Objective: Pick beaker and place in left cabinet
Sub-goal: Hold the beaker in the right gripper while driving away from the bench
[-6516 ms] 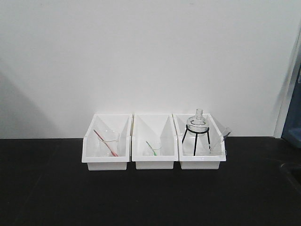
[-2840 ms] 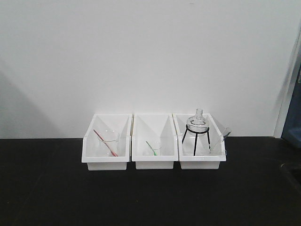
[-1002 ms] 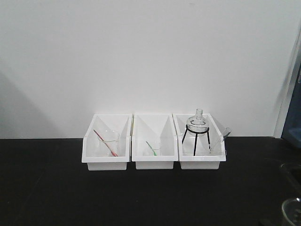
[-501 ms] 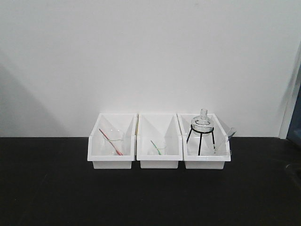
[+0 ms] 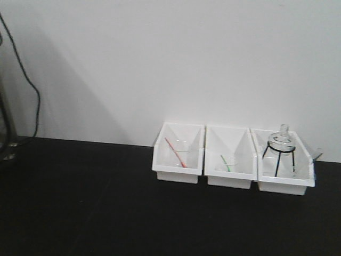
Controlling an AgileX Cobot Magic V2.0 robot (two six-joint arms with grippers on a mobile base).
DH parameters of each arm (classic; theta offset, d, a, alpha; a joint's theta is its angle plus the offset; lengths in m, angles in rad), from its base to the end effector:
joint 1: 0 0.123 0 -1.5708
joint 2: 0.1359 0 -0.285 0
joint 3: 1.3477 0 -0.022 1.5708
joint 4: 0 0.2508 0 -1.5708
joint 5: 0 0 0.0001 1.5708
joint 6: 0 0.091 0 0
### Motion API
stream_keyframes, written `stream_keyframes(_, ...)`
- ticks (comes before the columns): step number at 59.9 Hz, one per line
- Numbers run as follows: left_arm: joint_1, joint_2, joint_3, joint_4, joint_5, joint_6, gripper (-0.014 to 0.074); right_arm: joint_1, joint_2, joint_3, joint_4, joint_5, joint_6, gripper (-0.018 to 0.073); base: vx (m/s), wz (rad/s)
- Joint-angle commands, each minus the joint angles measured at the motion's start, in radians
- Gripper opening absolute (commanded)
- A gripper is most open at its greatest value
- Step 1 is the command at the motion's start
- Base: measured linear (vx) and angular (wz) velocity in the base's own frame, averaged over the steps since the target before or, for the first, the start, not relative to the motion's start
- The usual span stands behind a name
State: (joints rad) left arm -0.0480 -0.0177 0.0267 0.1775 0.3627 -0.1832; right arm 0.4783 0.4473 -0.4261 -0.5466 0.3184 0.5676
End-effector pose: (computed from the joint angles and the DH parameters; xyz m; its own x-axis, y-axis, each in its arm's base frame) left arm 0.0528 0.0032 0.1730 -0.2751 -0.0038 -0.9614 -0.0169 0.9999 0.0009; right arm 0.0945 0.0323 0.2998 -0.1972 -0.0538 -0.9789 -0.3045 0.9525 0.0090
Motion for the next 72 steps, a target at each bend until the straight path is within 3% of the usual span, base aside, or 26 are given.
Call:
stream_keyframes(1, -0.005, -0.01, -0.015, 0.003, -0.075, -0.004, 0.0004, -0.003, 0.003, -0.031, -0.016, -0.069, -0.001, -0.0003, -0.13, 0.5)
stream_keyframes(72, -0.005, -0.01, -0.015, 0.003, -0.075, -0.004, 0.0004, -0.003, 0.003, -0.031, -0.016, -0.069, -0.001, -0.0003, -0.13, 0.6)
